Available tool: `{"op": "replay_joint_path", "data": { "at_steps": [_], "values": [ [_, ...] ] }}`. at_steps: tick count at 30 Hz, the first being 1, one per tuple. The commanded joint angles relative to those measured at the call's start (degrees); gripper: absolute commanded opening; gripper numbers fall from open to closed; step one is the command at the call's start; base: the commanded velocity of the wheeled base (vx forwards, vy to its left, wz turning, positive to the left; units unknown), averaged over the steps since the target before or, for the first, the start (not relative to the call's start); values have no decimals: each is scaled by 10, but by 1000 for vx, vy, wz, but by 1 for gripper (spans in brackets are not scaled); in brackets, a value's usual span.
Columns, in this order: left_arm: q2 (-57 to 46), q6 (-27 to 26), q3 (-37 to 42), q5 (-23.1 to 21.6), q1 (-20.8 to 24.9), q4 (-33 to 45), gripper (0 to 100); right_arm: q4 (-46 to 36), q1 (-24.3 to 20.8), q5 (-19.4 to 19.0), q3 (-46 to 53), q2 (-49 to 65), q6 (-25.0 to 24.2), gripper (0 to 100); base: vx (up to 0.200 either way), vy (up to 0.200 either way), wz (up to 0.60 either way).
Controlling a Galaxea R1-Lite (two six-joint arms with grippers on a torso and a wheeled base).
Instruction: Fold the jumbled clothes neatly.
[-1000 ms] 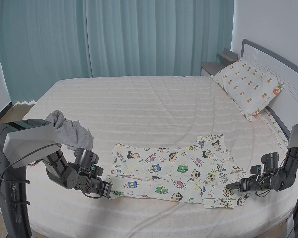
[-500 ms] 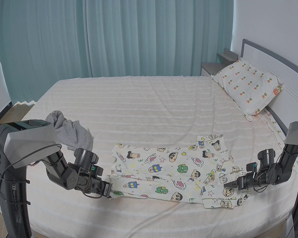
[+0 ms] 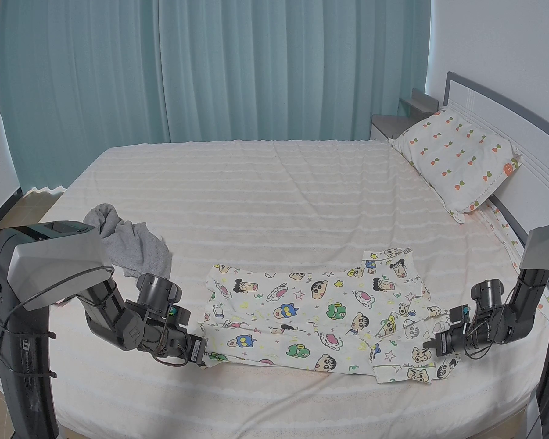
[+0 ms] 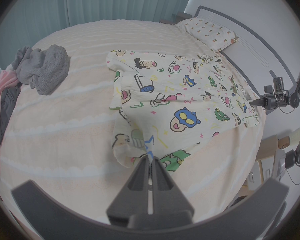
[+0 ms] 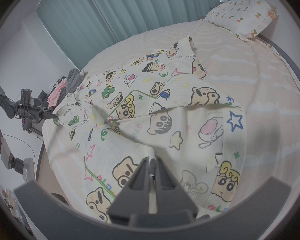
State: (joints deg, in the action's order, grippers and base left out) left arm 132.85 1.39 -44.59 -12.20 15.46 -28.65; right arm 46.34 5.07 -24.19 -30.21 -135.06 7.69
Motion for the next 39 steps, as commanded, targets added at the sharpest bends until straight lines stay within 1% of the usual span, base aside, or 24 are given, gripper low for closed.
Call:
{"op": "replay_joint_path", "data": {
  "at_steps": [1,5,13,15,26,32,39],
  "values": [
    [1,0,0,1,0,0,0,4,5,-8,2,8,0,0,0,0,0],
    [0,-2,4,2,0,0,0,7,10,-35,6,42,-5,0,0,0,0],
    [-1,-2,9,5,0,0,0,8,15,-36,-20,52,-14,0,0,0,0],
    [-1,-3,12,6,0,0,0,8,15,-36,-35,52,-25,0,0,0,0],
    [-1,-3,27,8,0,-28,0,3,14,-27,-86,34,-30,0,0,0,0],
    [0,-2,27,8,0,-28,0,2,13,3,-101,12,-29,0,0,0,0],
    [-1,-1,27,8,-1,-29,0,0,14,4,-100,3,-29,0,0,0,0]
  ]
}}
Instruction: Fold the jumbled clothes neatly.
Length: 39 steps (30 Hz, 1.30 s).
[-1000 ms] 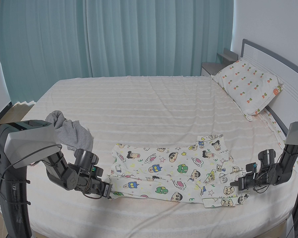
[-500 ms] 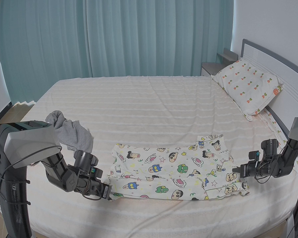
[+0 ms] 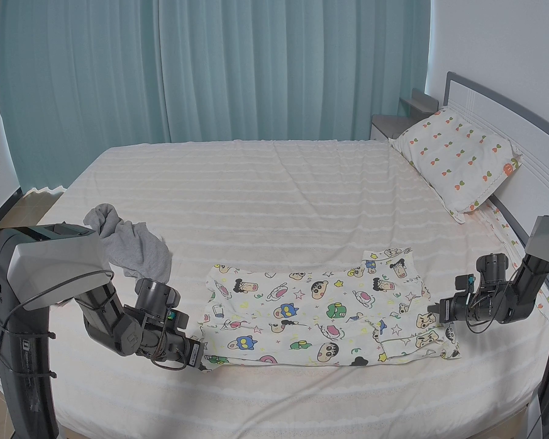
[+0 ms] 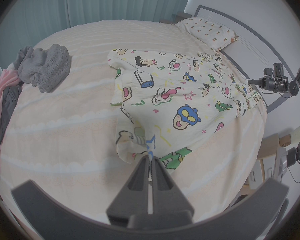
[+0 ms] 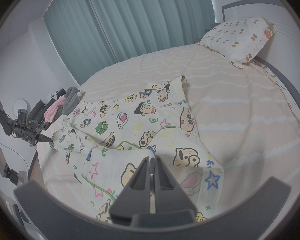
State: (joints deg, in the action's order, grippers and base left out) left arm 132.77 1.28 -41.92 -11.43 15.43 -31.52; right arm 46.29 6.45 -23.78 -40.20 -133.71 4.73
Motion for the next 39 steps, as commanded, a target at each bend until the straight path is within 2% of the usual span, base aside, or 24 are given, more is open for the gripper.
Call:
{"op": "replay_joint_path", "data": {
  "at_steps": [1,15,25,29,30,33,35,37,39],
  "values": [
    [0,1,0,0,-1,0,0,0,1,0,1,-11,1,0,0,0,0],
    [-1,16,38,25,-6,-40,0,2,1,-1,4,-19,1,0,0,0,0],
    [-1,20,33,40,-11,-64,0,5,-2,-1,14,-16,1,0,0,0,0],
    [-8,53,22,37,-11,-65,0,5,-2,-1,14,-16,1,0,0,0,0],
    [-16,76,14,32,-11,-65,0,6,-2,-1,16,-15,1,100,0,0,0],
    [-26,111,-4,23,-10,-65,0,7,-3,-2,25,-9,1,100,0,0,0],
    [-44,159,-21,19,-6,-64,0,19,-4,-3,42,2,-2,100,0,0,0],
    [-50,171,-23,19,-5,-64,0,25,-3,-3,46,5,-2,100,0,0,0],
    [-78,215,-28,19,1,-64,0,71,10,-2,81,35,-21,100,0,0,0]
  ]
}}
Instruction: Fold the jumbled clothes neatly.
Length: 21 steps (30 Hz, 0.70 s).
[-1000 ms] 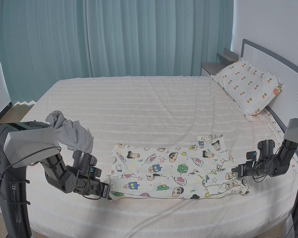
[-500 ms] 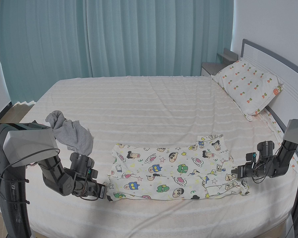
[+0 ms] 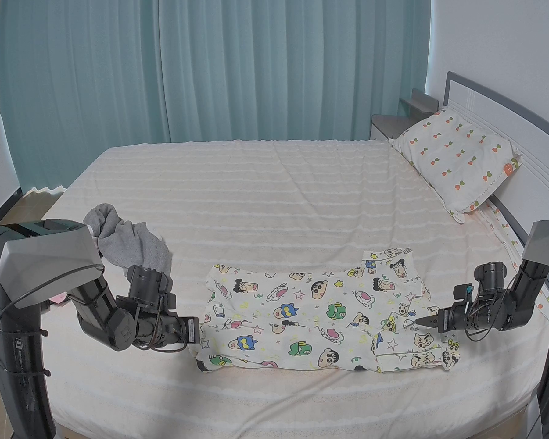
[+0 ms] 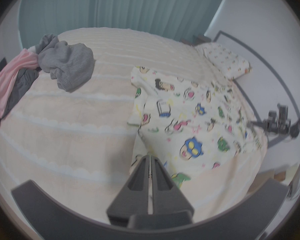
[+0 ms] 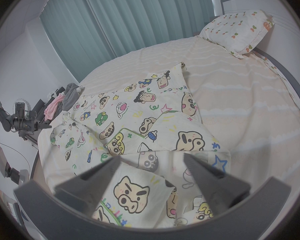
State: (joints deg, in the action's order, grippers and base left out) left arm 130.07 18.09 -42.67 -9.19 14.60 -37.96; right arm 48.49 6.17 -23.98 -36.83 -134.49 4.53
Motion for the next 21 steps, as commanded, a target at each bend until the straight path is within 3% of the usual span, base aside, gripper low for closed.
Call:
{"op": "replay_joint_path", "data": {
  "at_steps": [1,2,5,7,10,13,14,21],
  "values": [
    [-54,54,-26,-4,10,2,0,60,15,0,55,50,-29,100,0,0,0],
    [-54,54,-26,-4,10,2,0,60,15,0,55,50,-29,100,0,0,0],
    [-40,83,-77,0,13,22,0,104,14,2,116,104,-107,100,0,0,0],
    [-32,83,-89,0,13,32,0,110,13,4,126,108,-115,100,0,0,0],
    [6,89,-161,-1,18,122,0,164,10,8,183,108,-142,100,0,0,0],
    [11,108,-190,-4,22,163,0,223,10,7,214,99,-178,100,0,0,0],
    [12,109,-190,-4,23,167,100,253,7,7,228,92,-200,100,0,0,0],
    [33,107,-207,-4,19,170,100,390,-8,11,285,56,-228,100,0,0,0]
  ]
}}
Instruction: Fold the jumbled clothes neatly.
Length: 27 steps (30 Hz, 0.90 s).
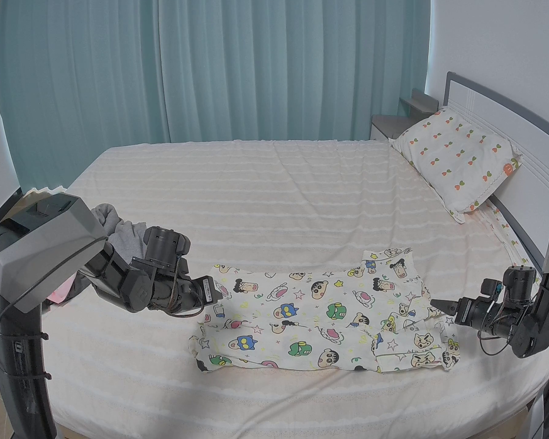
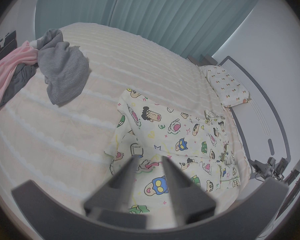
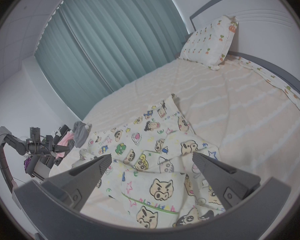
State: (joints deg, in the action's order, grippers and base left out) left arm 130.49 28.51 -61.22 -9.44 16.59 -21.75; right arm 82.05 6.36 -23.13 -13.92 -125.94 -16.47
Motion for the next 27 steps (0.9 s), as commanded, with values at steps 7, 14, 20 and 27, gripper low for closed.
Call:
{"op": "replay_joint_path", "data": {
  "at_steps": [7,14,20,27],
  "values": [
    [70,-38,-35,-31,-4,13,100,74,-14,2,72,-37,-19,100,0,0,0],
    [98,-96,-52,-39,-7,11,100,74,-16,1,80,-33,-16,100,0,0,0],
    [108,-137,-56,-37,-12,7,100,74,-28,1,86,-33,-16,100,0,0,0],
    [115,-145,-57,-38,-15,6,100,74,-28,1,86,-33,-17,100,0,0,0]
  ]
}}
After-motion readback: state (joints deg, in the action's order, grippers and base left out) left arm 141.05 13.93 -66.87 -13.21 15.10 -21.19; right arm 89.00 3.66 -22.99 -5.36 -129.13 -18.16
